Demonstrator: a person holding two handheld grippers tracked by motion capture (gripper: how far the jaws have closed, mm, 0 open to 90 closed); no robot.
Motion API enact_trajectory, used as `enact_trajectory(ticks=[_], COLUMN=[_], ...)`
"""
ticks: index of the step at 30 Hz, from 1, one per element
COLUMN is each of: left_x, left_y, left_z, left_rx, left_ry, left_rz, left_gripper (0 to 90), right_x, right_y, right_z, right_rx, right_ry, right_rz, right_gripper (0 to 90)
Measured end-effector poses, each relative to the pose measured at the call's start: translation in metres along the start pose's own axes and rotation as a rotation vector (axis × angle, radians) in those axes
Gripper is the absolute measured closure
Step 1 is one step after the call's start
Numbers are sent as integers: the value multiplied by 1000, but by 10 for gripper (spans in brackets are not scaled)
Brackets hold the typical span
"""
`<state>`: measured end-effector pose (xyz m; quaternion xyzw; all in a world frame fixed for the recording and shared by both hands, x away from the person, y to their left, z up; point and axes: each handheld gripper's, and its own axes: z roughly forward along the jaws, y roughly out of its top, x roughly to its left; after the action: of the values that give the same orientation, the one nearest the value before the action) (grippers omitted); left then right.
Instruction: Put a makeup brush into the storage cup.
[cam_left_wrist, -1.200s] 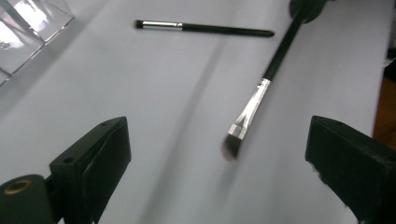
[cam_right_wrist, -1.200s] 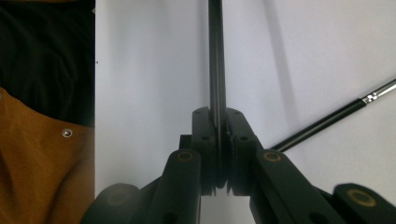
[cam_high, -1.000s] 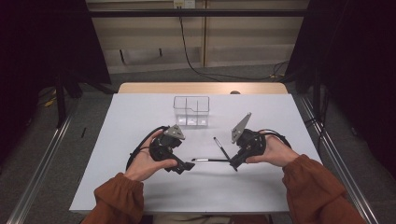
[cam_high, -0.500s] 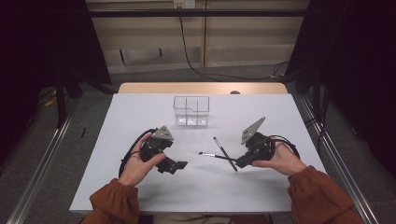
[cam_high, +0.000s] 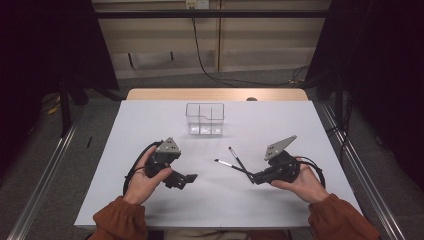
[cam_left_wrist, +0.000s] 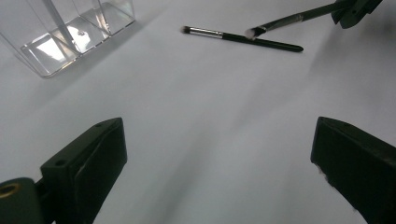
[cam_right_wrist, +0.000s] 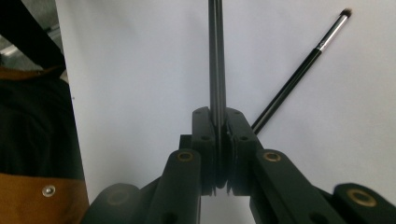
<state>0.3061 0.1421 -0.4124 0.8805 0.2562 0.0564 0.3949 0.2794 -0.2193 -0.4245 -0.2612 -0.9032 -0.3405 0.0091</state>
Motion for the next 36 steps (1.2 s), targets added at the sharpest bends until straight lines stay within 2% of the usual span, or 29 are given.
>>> enact_trajectory(ticks=[3, 7, 10, 15, 24, 31, 36], left_x=[0, 0, 0, 0, 0, 1, 0], left_y=[-3, -7, -9, -11, -12, -12, -12], left_z=[-2, -2, -2, -2, -1, -2, -2], left_rx=[-15, -18, -14, -20, -24, -32, -39], left_ry=[7, 14, 26, 19, 17, 23, 22], left_rz=[-10, -16, -11, -18, -21, -25, -23], left_gripper=[36, 36, 35, 35, 35, 35, 33], right_x=[-2, -2, -2, 1, 2, 4, 6], right_y=[-5, -6, -7, -7, -12, -12, -11], right_z=[-2, -2, -2, 0, 3, -1, -1], right_rx=[-60, -101, -144, -176, -281, -412, -453], right_ry=[2, -9, 2, 15, 18, 20, 23], right_rz=[23, 33, 38, 17, 39, 13, -7], right_gripper=[843, 843, 843, 843, 843, 843, 843])
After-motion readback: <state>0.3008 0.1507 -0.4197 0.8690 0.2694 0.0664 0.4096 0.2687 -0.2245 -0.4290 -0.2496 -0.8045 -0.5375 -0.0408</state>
